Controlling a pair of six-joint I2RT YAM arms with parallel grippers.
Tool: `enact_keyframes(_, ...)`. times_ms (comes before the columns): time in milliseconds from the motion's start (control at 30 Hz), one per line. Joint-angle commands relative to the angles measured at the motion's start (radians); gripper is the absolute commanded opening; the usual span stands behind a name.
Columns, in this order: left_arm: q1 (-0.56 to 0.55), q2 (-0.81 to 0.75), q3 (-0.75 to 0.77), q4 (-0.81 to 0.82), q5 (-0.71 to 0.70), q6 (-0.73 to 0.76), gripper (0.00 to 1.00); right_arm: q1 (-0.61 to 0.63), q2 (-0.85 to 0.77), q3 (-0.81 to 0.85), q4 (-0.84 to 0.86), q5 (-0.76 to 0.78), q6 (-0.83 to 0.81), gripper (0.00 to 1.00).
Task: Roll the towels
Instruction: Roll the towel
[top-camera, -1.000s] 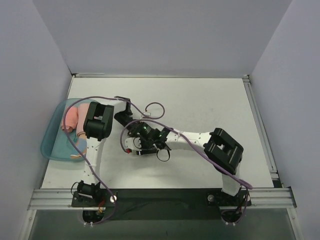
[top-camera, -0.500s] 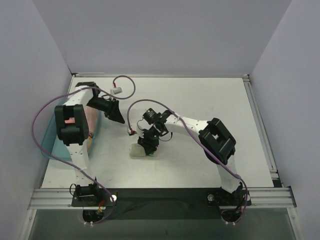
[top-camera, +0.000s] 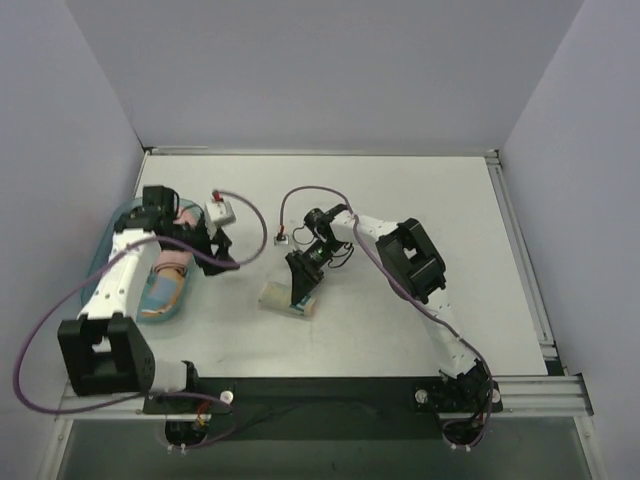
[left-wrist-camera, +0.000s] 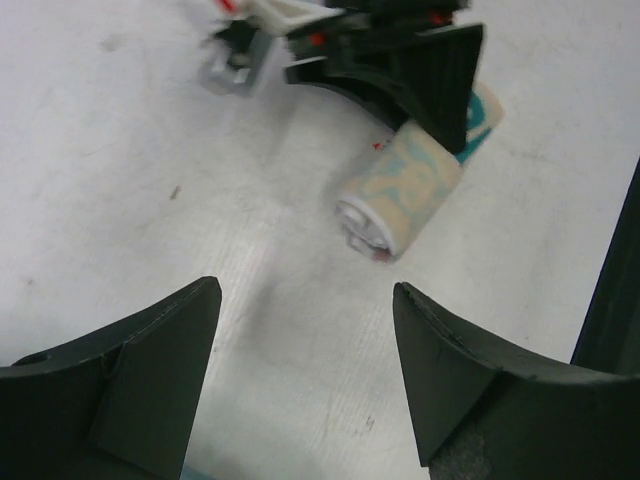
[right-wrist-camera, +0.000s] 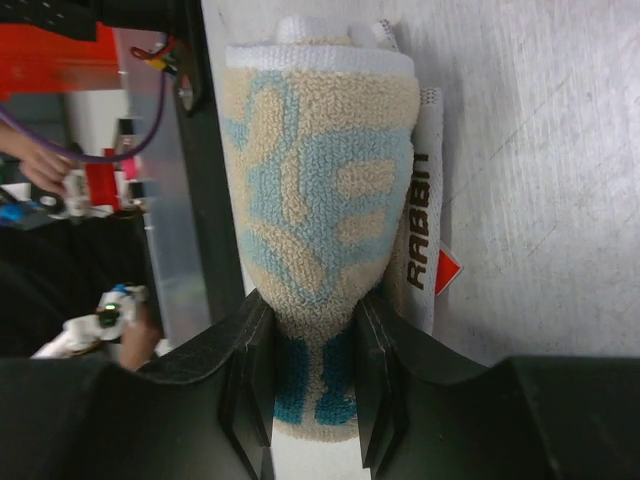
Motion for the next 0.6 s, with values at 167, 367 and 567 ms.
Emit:
enact_keyframes(167, -0.386, -0.326, -0.410, 0.346, -0.256, 0.182, 0.86, -0.016, 0.148, 0.044, -0.128, -0.073, 0.081, 0.00)
enact_keyframes(367, -0.596, -0.320, -0.556, 0.525, -0.374, 0.216, 0.88, -0.028, 0.191, 0.060, -0.132, -0.108, 0.091, 0.00)
enact_keyframes(567, -0.702, -0.205, -0.593, 0.712, -0.462, 0.179, 0.83, -0.028, 0.194, 0.066, -0.134, -0.104, 0.090, 0.00)
